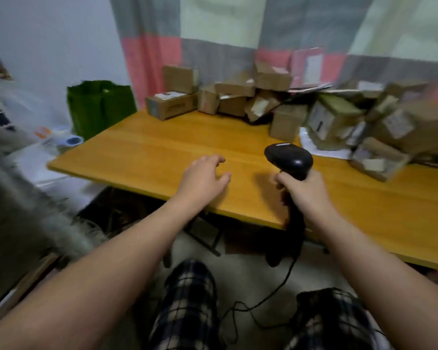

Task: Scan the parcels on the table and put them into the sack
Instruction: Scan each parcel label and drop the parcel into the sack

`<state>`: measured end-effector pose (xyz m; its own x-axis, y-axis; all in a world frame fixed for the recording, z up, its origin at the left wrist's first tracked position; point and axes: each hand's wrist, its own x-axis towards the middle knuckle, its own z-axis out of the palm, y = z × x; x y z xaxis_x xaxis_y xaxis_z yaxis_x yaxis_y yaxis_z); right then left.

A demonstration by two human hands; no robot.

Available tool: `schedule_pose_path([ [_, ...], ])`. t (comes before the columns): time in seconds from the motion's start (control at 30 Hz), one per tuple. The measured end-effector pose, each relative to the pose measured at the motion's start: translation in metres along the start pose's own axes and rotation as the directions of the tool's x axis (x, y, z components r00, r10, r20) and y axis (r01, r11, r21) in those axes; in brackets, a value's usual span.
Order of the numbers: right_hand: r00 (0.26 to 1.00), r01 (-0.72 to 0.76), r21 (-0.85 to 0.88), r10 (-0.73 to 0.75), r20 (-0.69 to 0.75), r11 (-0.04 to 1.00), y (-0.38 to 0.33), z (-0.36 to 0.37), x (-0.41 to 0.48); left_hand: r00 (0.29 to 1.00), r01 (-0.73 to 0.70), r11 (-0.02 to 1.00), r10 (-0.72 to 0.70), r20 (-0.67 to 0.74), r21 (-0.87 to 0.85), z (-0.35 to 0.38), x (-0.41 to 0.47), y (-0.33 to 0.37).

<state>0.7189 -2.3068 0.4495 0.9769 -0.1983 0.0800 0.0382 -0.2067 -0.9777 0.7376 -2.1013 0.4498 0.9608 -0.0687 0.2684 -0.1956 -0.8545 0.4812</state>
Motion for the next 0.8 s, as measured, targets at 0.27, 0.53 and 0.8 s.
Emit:
schedule_pose_path([
  [0.27,0.940,-0.040,0.010,0.041,-0.338,0.999,0.002,-0.134,0.043,0.957,-0.259,0.962,0.268,0.113,-0.085,0.080,0.092,0.112],
  [0.53,0.824,0.110,0.321,0.094,-0.558,0.941,0.001,-0.228,0.126,0.986,0.017,0.857,0.070,0.149,-0.515,0.138,0.214,0.204],
  [0.8,0.923,0.004,0.611,0.231,-0.306,0.792,0.010,-0.255,0.187,0.896,0.418,0.587,-0.139,0.422,-0.693,0.171,0.301,0.227],
])
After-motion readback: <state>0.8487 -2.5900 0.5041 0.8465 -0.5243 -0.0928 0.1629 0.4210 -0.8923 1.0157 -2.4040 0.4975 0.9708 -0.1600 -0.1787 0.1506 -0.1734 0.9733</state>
